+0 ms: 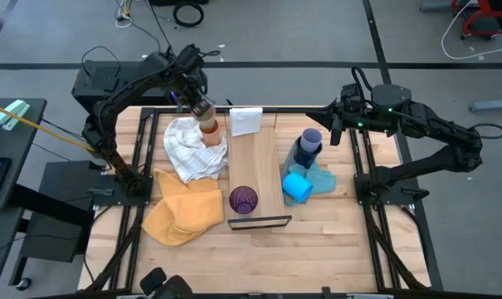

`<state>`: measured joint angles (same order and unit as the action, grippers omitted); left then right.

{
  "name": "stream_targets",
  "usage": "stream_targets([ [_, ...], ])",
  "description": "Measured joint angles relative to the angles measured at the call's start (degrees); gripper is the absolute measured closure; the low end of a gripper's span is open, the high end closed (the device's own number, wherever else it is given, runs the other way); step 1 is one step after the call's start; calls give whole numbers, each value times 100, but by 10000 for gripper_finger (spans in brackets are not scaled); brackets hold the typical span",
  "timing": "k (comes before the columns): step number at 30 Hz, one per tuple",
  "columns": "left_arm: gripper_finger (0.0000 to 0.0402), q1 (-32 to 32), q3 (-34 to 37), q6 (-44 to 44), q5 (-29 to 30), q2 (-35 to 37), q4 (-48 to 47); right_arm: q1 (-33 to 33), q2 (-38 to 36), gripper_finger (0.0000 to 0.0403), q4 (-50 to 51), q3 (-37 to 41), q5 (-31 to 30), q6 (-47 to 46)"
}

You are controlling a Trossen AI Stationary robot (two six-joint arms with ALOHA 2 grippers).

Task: Stack small to large cups/mugs on shelf
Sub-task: Put the brown cup on the shelf

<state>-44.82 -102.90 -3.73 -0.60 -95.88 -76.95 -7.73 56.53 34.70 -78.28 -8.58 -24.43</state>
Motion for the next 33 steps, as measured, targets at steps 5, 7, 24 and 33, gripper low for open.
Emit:
stream_targets([
  [5, 391, -1, -700, 1, 29, 2, -160, 0, -2, 388, 0, -1, 0, -1],
  [7, 391, 0, -1037, 2, 37, 2, -313, 0, 0, 388, 0, 0, 0, 0],
  [24, 391, 2005, -2420, 769, 681, -31, -1049, 0, 0, 388, 0, 0, 0, 59],
  [33, 391, 2930, -2425, 1539, 811, -240, -657, -1, 0, 388, 10, 0, 0, 59],
])
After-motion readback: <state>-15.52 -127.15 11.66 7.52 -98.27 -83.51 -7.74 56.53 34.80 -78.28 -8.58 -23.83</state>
